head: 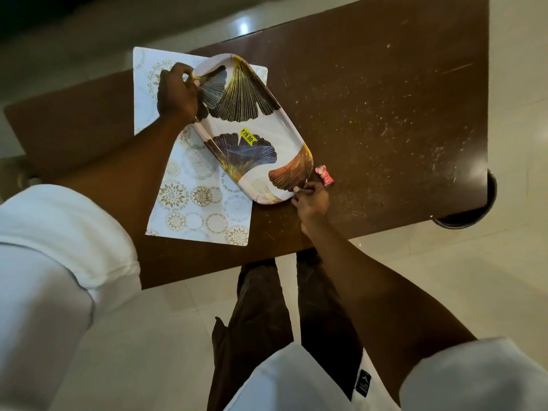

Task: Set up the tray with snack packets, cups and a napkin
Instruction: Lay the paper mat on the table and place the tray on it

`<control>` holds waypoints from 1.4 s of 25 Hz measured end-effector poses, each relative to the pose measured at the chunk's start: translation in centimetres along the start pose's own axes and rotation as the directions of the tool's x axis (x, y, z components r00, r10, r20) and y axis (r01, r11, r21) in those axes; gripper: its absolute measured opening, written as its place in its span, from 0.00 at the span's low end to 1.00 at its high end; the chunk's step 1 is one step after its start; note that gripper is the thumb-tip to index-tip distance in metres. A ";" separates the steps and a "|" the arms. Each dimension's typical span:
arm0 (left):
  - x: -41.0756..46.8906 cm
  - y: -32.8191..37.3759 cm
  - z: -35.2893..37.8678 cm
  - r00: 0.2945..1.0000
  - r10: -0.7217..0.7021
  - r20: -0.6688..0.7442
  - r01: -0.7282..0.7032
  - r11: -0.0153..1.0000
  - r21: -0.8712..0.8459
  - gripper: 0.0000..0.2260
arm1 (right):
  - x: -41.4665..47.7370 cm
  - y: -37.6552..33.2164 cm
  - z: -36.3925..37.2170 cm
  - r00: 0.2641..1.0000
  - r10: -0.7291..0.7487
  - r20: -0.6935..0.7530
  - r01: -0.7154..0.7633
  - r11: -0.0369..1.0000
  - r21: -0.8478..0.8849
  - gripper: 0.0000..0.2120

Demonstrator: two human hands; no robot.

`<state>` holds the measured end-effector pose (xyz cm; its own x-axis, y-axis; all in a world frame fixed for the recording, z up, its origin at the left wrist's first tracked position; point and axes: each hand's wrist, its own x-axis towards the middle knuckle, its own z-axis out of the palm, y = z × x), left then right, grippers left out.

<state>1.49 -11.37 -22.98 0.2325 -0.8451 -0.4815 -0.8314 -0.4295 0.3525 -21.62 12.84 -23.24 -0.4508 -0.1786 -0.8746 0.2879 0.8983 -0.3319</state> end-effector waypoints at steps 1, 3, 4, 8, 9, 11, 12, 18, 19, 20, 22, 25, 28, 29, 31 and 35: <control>0.2 0.5 -0.2 1.000 0.011 -0.007 -0.011 1.000 0.002 0.15 | -0.1 -0.2 -0.1 1.000 -0.016 0.011 0.016 1.000 0.027 0.15; 0.8 3.0 -0.4 0.997 0.073 0.030 -0.072 0.997 -0.019 0.15 | 0.3 -1.3 -0.9 0.999 -0.044 0.015 0.042 0.993 0.110 0.16; 1.2 4.8 -0.5 0.993 0.106 0.053 -0.105 0.994 -0.028 0.16 | 0.8 -2.2 -1.5 0.998 -0.055 0.005 0.054 0.988 0.144 0.16; 2.6 13.5 0.0 0.965 0.242 0.096 -0.240 0.970 -0.040 0.18 | 3.6 -7.0 -5.2 0.992 -0.102 -0.070 0.116 0.964 0.240 0.15; 2.7 15.6 0.5 0.955 0.278 0.102 -0.274 0.960 -0.055 0.18 | 4.3 -8.2 -6.3 0.989 -0.114 -0.091 0.134 0.955 0.266 0.15; 2.6 20.0 2.1 0.930 0.346 0.124 -0.340 0.938 -0.070 0.18 | 6.2 -10.3 -9.2 0.980 -0.122 -0.159 0.165 0.941 0.294 0.15; 2.4 22.3 3.3 0.915 0.376 0.143 -0.371 0.927 -0.060 0.19 | 7.3 -11.3 -11.1 0.974 -0.117 -0.196 0.174 0.936 0.307 0.16; -0.7 32.5 12.2 0.816 0.515 0.262 -0.527 0.849 -0.027 0.19 | 12.3 -11.9 -21.8 0.920 -0.060 -0.387 0.196 0.927 0.321 0.18; -1.2 33.3 13.5 0.803 0.524 0.282 -0.537 0.843 -0.039 0.19 | 12.9 -11.5 -22.9 0.916 -0.047 -0.398 0.188 0.928 0.322 0.18; -1.5 33.9 14.7 0.792 0.527 0.307 -0.538 0.841 -0.055 0.20 | 13.3 -10.9 -23.8 0.914 -0.034 -0.404 0.178 0.929 0.324 0.19; -2.1 35.1 16.7 0.771 0.532 0.351 -0.545 0.835 -0.069 0.20 | 14.0 -9.9 -25.0 0.914 -0.009 -0.406 0.155 0.932 0.328 0.19; -2.8 36.6 18.9 0.752 0.522 0.402 -0.544 0.836 -0.068 0.20 | 14.8 -8.7 -26.2 0.908 0.025 -0.418 0.136 0.926 0.351 0.19; -3.8 37.7 20.6 0.746 0.514 0.423 -0.538 0.840 -0.073 0.21 | 15.5 -7.8 -27.5 0.903 0.060 -0.425 0.112 0.922 0.370 0.18; -4.2 38.1 21.0 0.742 0.513 0.432 -0.535 0.841 -0.081 0.22 | 15.7 -7.5 -27.9 0.902 0.067 -0.427 0.107 0.923 0.370 0.18; -4.7 38.8 21.8 0.740 0.517 0.431 -0.533 0.841 -0.092 0.22 | 15.9 -7.3 -28.4 0.900 0.072 -0.429 0.105 0.921 0.375 0.18; -4.5 39.4 21.7 0.742 0.509 0.437 -0.517 0.849 -0.110 0.25 | 16.3 -8.2 -28.4 0.909 0.052 -0.413 0.114 0.923 0.367 0.18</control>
<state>-43.28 -17.56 -24.38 -0.4711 -0.7063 -0.5284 -0.7705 0.0378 0.6364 -55.28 13.98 -24.71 -0.7440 0.0504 -0.6663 0.5246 0.6616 -0.5358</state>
